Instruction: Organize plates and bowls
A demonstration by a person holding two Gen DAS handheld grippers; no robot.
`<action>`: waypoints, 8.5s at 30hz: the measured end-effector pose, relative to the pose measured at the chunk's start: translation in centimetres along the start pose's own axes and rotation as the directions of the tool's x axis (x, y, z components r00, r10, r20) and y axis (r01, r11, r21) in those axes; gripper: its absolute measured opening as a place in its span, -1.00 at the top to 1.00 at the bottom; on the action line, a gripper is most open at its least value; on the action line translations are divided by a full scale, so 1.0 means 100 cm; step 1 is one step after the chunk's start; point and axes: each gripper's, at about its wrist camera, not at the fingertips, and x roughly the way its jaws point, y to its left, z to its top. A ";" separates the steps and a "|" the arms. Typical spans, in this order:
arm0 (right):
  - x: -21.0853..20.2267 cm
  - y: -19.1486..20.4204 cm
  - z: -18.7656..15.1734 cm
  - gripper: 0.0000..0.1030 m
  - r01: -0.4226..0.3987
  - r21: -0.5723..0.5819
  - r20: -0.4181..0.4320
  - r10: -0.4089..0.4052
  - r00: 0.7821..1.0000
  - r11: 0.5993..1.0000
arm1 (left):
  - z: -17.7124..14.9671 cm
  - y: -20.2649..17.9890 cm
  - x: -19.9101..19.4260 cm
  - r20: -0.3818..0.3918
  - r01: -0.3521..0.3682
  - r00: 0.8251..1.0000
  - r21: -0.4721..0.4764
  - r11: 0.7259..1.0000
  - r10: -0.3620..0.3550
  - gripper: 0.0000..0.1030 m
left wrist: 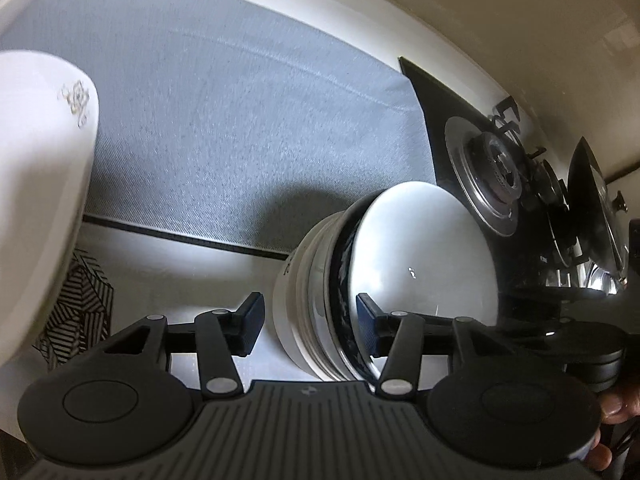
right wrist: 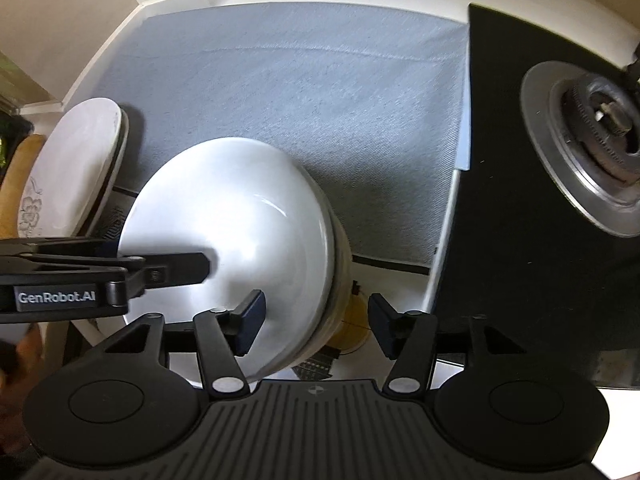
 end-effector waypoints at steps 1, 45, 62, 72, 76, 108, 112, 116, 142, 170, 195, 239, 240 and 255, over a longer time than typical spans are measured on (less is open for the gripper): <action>0.002 0.000 0.001 -0.23 -0.010 0.003 -0.007 0.011 1.000 1.000 | 0.000 0.000 0.002 -0.004 -0.001 1.000 -0.004 1.000 0.001 -0.06; -0.014 0.029 0.021 0.18 -0.187 0.108 0.196 0.164 0.967 0.976 | 0.020 0.023 -0.069 0.274 -0.071 0.961 0.107 0.992 0.039 0.21; 0.016 0.164 0.085 0.17 -0.258 -0.049 0.171 0.262 0.950 0.965 | 0.030 0.153 -0.154 0.348 -0.151 0.921 -0.093 0.984 0.174 0.21; 0.042 0.218 0.084 0.18 -0.213 -0.034 0.109 0.215 0.970 0.976 | 0.032 0.215 -0.157 0.273 -0.108 0.952 -0.116 0.987 0.136 0.21; 0.051 0.226 0.084 0.17 -0.192 -0.001 0.078 0.191 0.978 0.981 | 0.035 0.219 -0.148 0.239 -0.109 0.962 -0.115 0.987 0.134 0.20; 0.032 0.144 0.046 -0.03 -0.287 0.259 0.392 0.172 0.904 0.922 | 0.020 0.308 -0.170 0.434 0.070 0.899 -0.260 0.963 0.052 0.25; 0.059 0.141 0.038 -0.03 -0.295 0.262 0.357 0.192 0.914 0.919 | 0.017 0.312 -0.149 0.397 0.083 0.917 -0.267 0.960 0.031 0.28; 0.075 0.138 0.035 -0.03 -0.312 0.287 0.327 0.213 0.921 0.906 | 0.013 0.315 -0.134 0.367 0.095 0.930 -0.253 0.963 0.005 0.49; 0.088 0.091 0.034 0.47 -0.412 0.282 0.289 0.333 0.898 0.867 | 0.027 0.231 -0.088 0.305 0.030 0.952 -0.177 0.984 0.026 0.56; 0.041 -0.057 0.010 0.35 -0.265 0.248 0.322 0.179 0.930 0.932 | 0.023 0.042 -0.027 0.328 -0.259 0.912 -0.002 0.966 0.246 -0.18; -0.010 -0.012 -0.032 -0.99 -0.053 0.282 0.491 -0.097 0.866 0.958 | -0.034 0.003 -0.061 0.370 -0.277 0.911 0.222 0.935 0.181 -0.99; -0.044 0.090 -0.071 -0.99 0.160 0.202 0.533 -0.246 0.809 0.966 | -0.030 0.025 -0.085 0.354 -0.248 0.924 0.266 0.931 0.145 -0.99; -0.044 0.090 -0.070 -0.99 0.161 0.201 0.534 -0.246 0.809 0.966 | -0.030 0.026 -0.085 0.355 -0.247 0.924 0.267 0.931 0.144 -0.99; -0.041 0.096 -0.059 -0.99 0.167 0.174 0.528 -0.235 0.816 0.970 | -0.027 0.031 -0.083 0.350 -0.251 0.924 0.259 0.933 0.152 -0.99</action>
